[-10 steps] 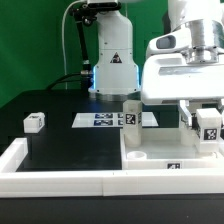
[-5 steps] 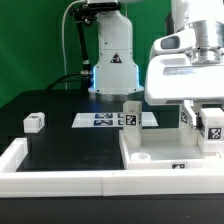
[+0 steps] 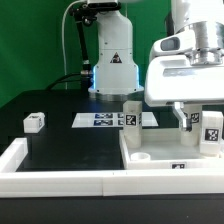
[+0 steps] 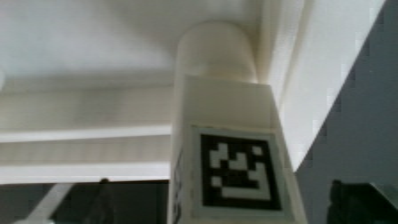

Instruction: Assemble square table

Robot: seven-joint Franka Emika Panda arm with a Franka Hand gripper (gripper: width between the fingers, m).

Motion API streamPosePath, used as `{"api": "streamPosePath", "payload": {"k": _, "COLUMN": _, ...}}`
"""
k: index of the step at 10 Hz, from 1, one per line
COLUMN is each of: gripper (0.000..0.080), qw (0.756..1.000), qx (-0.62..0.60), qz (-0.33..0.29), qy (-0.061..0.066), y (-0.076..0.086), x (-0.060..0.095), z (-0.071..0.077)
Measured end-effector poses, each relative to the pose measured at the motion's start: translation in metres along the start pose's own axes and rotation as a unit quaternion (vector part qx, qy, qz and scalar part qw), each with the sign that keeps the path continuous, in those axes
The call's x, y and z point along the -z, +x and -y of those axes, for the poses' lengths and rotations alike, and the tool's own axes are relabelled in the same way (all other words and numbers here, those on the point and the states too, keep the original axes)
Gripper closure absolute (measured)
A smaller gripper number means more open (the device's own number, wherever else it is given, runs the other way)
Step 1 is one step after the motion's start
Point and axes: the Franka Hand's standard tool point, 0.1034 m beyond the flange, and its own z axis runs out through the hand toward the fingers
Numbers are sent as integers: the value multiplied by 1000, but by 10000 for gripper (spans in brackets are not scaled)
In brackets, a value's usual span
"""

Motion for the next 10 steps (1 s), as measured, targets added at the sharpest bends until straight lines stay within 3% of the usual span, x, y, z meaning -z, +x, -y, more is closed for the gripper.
{"api": "streamPosePath", "payload": {"k": 1, "gripper": 162, "qw": 1000, "qx": 0, "qz": 0, "qy": 0, "y": 0, "x": 0, "z": 0}}
{"api": "streamPosePath", "payload": {"k": 7, "gripper": 150, "qw": 1000, "qx": 0, "qz": 1, "qy": 0, "y": 0, "x": 0, "z": 0}}
{"api": "streamPosePath", "payload": {"k": 9, "gripper": 150, "qw": 999, "qx": -9, "qz": 37, "qy": 13, "y": 4, "x": 5, "z": 1}}
{"api": "streamPosePath", "payload": {"k": 10, "gripper": 150, "qw": 999, "qx": -11, "qz": 39, "qy": 12, "y": 6, "x": 5, "z": -2}}
